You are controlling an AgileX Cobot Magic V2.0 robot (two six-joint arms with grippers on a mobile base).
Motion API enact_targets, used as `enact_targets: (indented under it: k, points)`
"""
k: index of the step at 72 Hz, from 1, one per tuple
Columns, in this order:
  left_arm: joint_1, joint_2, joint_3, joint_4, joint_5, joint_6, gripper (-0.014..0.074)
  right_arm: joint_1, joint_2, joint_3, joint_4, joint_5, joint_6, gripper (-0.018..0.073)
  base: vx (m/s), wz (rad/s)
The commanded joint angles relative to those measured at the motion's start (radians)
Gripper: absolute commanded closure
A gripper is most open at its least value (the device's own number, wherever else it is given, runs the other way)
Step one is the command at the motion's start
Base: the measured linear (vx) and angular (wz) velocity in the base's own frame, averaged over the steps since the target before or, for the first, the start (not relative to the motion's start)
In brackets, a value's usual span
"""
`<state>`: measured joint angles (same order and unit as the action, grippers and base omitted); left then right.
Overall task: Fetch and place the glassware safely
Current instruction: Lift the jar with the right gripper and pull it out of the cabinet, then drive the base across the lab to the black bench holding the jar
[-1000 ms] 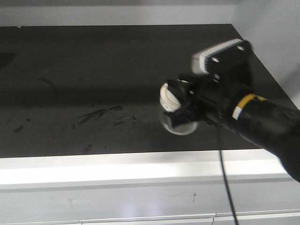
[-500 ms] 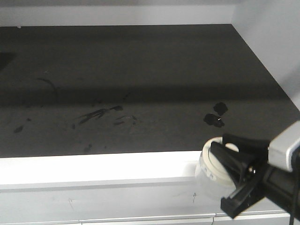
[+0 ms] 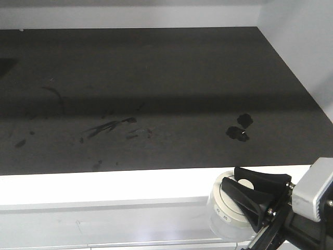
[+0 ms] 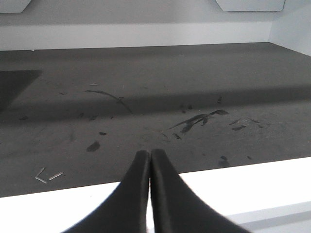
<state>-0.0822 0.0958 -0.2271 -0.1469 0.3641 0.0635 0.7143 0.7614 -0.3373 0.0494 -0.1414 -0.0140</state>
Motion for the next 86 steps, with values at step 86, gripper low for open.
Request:
enact_targets:
  k: [86]
  points:
    - [-0.003, 0.01, -0.027, -0.012, -0.08, 0.002, 0.0603, -0.001, -0.009, -0.031, -0.005, -0.106, -0.002, 0.056, -0.04, 0.19]
